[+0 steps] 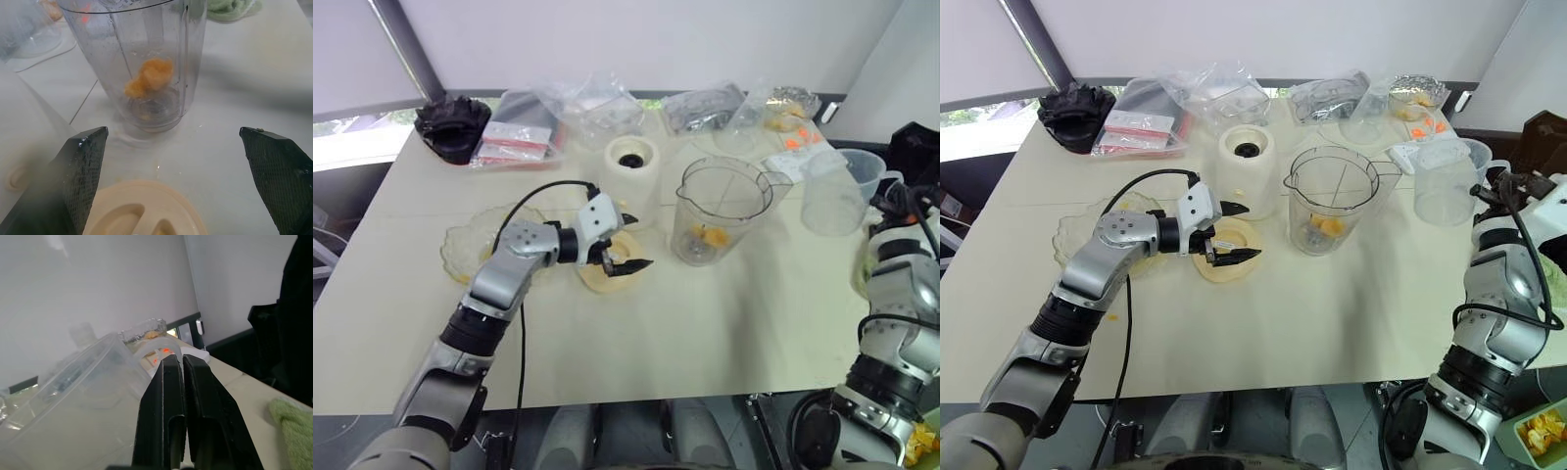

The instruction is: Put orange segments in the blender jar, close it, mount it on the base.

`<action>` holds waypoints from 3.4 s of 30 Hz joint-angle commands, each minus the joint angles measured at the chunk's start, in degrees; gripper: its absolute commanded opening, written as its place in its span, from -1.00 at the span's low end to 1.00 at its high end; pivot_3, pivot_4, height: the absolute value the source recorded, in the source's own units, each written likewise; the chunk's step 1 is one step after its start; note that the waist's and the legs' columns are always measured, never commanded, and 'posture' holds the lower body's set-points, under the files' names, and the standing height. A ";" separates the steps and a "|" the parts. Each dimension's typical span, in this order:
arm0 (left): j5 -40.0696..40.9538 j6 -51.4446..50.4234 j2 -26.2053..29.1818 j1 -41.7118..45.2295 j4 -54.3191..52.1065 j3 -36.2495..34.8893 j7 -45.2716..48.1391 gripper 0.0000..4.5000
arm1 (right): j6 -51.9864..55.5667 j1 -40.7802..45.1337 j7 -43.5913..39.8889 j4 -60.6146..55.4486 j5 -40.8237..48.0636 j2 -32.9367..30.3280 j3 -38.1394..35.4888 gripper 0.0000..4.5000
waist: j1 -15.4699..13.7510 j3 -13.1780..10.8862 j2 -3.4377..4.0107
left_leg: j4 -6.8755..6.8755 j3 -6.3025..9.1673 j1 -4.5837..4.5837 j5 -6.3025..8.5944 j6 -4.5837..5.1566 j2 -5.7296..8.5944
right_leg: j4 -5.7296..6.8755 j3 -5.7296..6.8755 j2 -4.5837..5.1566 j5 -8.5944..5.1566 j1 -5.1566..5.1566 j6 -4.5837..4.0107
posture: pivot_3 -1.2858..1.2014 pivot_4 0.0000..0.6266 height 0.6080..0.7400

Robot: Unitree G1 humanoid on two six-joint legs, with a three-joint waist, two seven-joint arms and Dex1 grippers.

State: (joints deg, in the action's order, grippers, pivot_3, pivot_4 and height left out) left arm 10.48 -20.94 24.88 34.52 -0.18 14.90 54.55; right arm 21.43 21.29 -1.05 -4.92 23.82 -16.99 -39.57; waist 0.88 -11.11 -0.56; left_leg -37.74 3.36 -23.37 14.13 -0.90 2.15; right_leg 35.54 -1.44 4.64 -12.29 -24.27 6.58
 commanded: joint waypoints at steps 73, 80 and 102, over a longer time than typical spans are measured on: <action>-0.45 0.61 -0.73 1.21 -1.33 -0.08 -0.23 1.00 | -12.14 -28.52 0.95 -1.93 1.07 0.09 4.05 0.48 | -0.08 0.08 0.19 | 0.01 0.04 0.06 0.00 0.00 -0.03 | 0.01 -0.06 0.00 -0.10 0.05 -0.16 | 0.03 -0.52 1.00; -2.25 3.88 1.24 5.50 7.17 -0.81 1.78 1.00 | 2.40 -40.55 -5.40 -24.26 12.06 -6.19 1.45 0.48 | -0.15 0.14 0.31 | -0.08 0.04 0.06 0.00 0.00 -0.05 | 0.03 -0.08 0.03 -0.12 0.05 -0.15 | 0.03 -0.52 1.00; -18.92 40.27 -2.70 30.06 61.99 7.77 17.65 0.76 | 25.22 -37.12 -12.53 -43.03 36.67 -35.21 -7.06 0.53 | -1.75 -0.03 -0.18 | -0.18 0.04 -0.23 0.10 0.16 -0.01 | -0.40 0.14 0.10 -0.13 0.18 -0.11 | 0.03 -0.52 1.00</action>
State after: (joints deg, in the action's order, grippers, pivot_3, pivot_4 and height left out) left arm -5.98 15.94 22.73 62.60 59.71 21.85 74.35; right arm 46.67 -16.49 -14.66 -46.29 59.96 -51.68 -45.95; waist -0.87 -11.14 -0.74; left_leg -37.92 3.41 -23.60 14.25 -0.70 2.15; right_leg 35.13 -1.30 4.77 -12.42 -24.08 6.50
